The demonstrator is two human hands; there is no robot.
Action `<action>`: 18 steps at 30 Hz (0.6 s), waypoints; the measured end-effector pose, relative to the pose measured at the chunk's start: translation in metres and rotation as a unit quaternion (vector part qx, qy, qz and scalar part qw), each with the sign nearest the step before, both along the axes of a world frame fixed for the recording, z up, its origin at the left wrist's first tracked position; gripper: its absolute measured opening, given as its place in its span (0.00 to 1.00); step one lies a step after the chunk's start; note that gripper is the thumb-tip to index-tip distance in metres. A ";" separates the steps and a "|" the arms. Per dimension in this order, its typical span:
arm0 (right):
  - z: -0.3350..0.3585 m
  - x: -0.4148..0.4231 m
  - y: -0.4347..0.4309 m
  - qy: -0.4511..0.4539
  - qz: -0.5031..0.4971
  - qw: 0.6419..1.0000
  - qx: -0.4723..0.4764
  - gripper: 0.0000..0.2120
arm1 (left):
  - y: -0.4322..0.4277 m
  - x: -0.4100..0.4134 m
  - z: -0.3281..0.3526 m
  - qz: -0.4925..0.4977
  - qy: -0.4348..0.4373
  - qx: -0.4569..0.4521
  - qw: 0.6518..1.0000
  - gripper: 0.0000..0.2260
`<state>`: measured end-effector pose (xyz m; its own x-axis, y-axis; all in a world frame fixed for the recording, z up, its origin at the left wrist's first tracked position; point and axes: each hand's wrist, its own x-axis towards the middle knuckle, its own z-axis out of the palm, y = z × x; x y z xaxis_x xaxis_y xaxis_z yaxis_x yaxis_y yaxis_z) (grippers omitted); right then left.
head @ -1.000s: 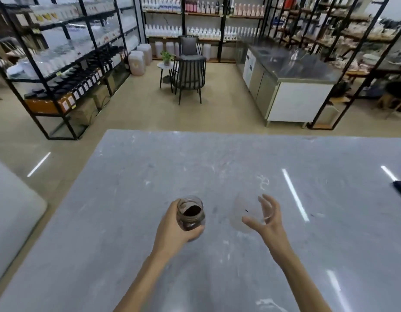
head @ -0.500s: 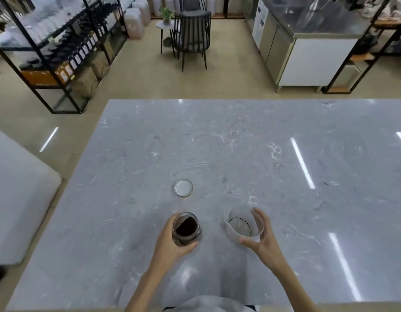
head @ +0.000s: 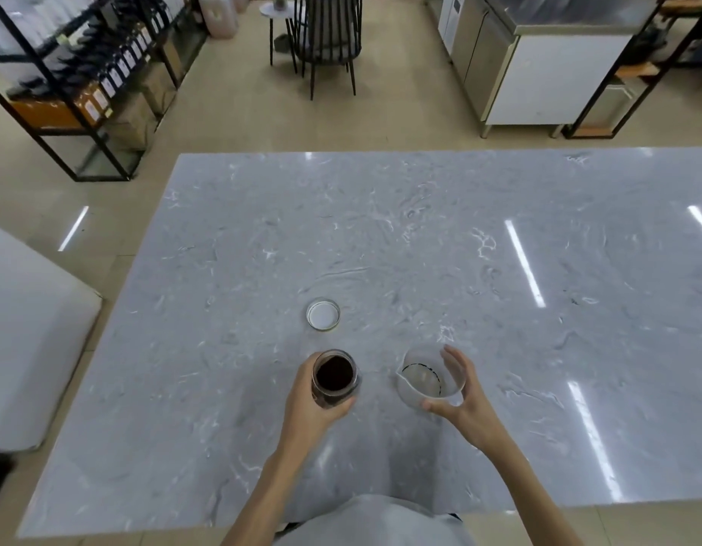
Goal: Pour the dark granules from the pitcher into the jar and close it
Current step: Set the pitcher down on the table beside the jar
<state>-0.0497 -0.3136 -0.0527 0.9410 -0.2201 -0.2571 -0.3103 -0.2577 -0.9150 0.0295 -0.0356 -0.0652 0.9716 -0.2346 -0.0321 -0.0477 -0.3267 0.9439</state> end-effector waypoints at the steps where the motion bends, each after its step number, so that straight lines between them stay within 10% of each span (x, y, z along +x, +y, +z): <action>1: 0.000 0.000 0.000 0.002 0.000 1.000 -0.001 0.47 | 0.000 0.001 -0.001 -0.011 -0.003 0.005 1.000 0.34; 18: 0.024 0.002 0.005 0.047 0.012 0.998 0.044 0.62 | 0.006 0.010 -0.014 -0.058 0.022 0.024 0.998 0.39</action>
